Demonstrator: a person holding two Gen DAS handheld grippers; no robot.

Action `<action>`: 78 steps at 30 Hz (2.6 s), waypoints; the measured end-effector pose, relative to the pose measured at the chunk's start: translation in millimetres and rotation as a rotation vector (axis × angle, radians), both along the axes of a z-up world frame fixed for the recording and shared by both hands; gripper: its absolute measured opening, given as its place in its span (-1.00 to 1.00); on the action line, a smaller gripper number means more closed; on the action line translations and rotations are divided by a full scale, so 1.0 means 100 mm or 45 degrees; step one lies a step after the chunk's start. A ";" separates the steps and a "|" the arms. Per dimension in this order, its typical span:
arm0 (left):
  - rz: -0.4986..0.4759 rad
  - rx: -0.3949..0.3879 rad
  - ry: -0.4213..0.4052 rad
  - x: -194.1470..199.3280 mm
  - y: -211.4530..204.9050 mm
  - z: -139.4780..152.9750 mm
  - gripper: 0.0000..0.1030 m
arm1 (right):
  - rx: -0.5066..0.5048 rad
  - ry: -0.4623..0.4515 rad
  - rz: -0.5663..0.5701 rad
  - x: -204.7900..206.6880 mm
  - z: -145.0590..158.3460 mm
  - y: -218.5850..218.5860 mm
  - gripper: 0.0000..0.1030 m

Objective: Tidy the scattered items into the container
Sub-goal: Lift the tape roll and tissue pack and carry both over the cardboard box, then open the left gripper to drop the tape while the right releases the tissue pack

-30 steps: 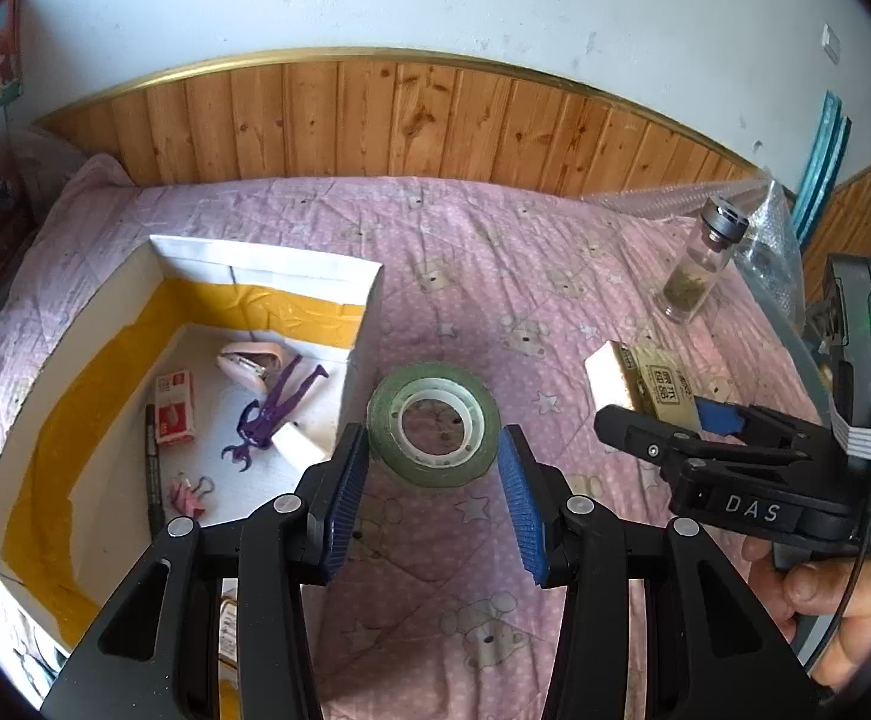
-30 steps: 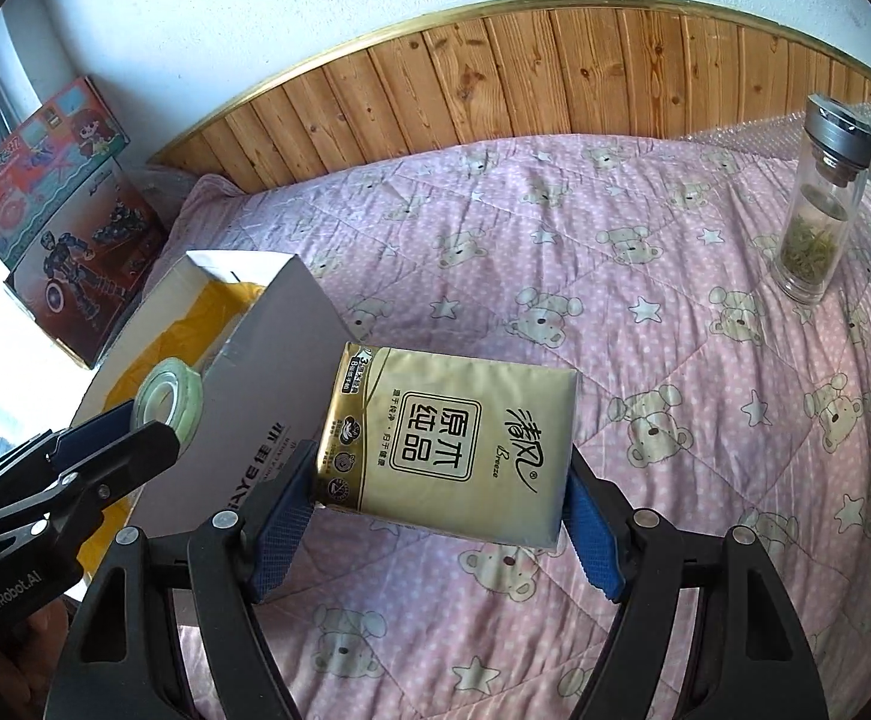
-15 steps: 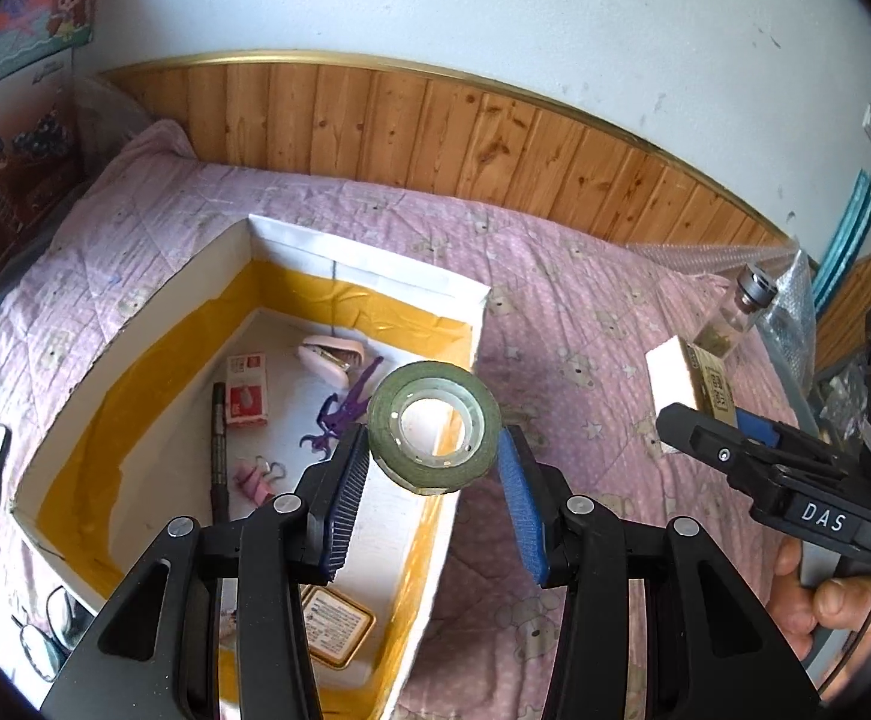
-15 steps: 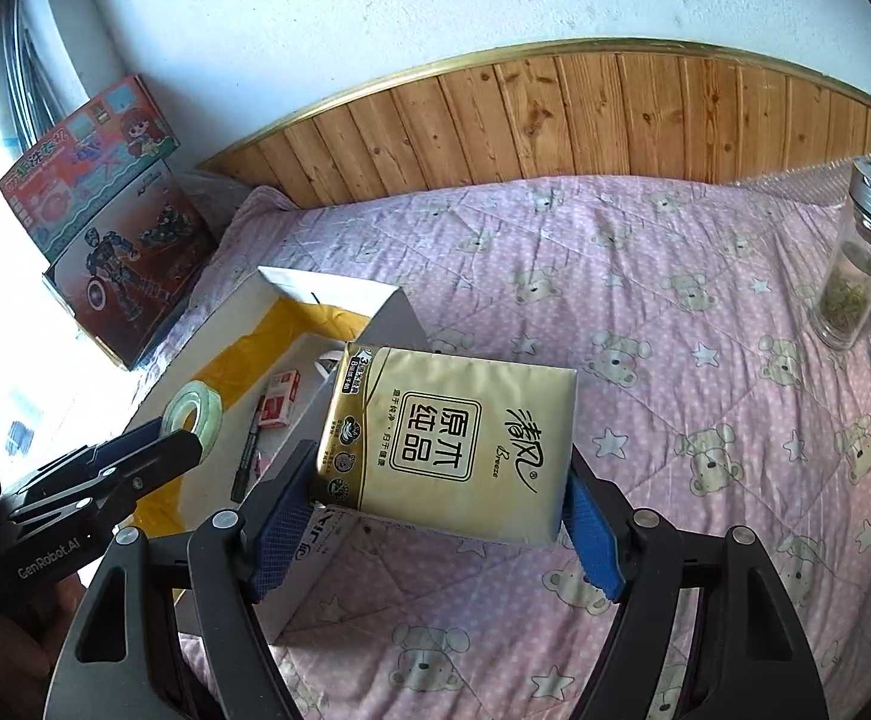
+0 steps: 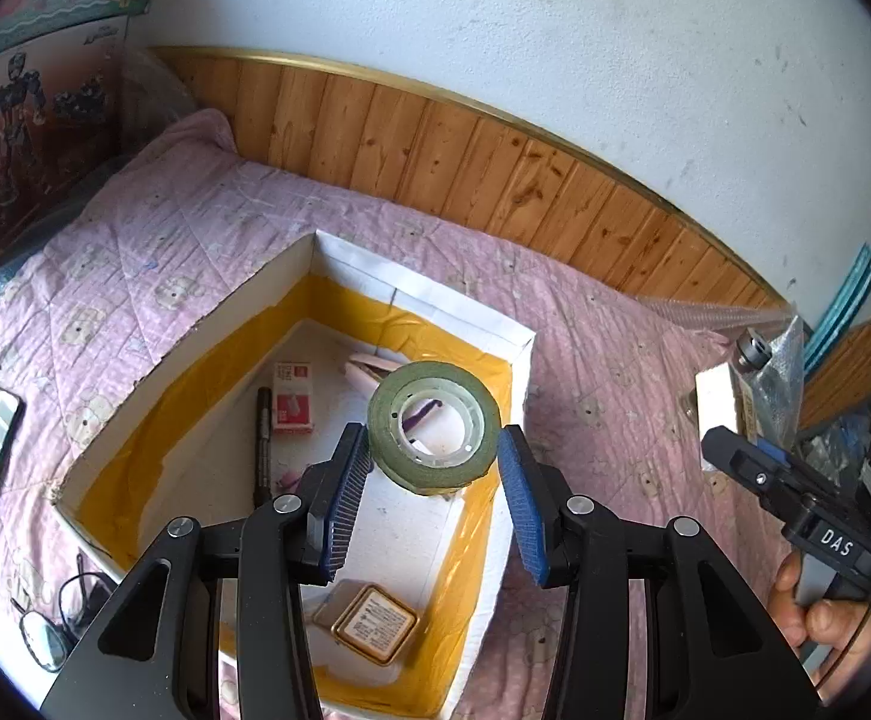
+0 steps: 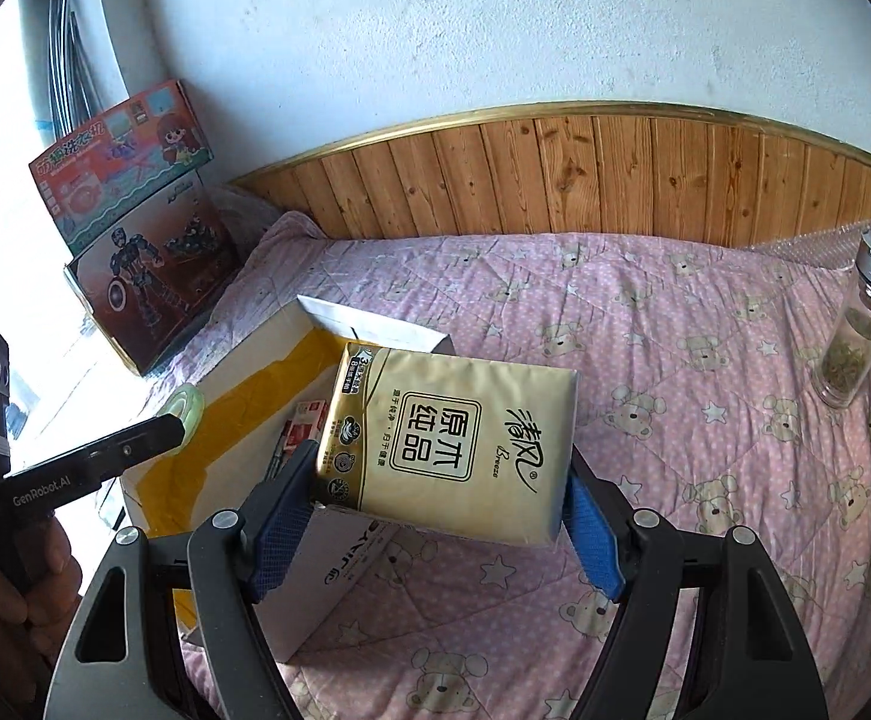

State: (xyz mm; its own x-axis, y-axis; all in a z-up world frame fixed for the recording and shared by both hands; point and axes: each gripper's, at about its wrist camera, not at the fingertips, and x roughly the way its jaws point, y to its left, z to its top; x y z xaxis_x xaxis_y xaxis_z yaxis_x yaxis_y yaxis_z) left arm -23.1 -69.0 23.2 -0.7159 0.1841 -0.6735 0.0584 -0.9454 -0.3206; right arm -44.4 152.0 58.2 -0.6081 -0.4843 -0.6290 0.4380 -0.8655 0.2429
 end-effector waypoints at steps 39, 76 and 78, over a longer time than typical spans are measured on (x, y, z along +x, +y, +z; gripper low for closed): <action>0.011 0.009 -0.144 -0.08 -0.84 -0.24 -0.10 | 0.057 0.168 0.309 0.49 0.07 -1.27 0.49; 0.074 -0.077 -0.339 -0.17 -0.96 -0.61 -0.01 | 0.245 0.006 0.381 0.19 -0.63 -1.71 0.53; 0.091 -0.053 -0.334 -0.16 -0.99 -0.61 0.01 | 0.226 -0.006 0.373 0.18 -0.62 -1.68 0.53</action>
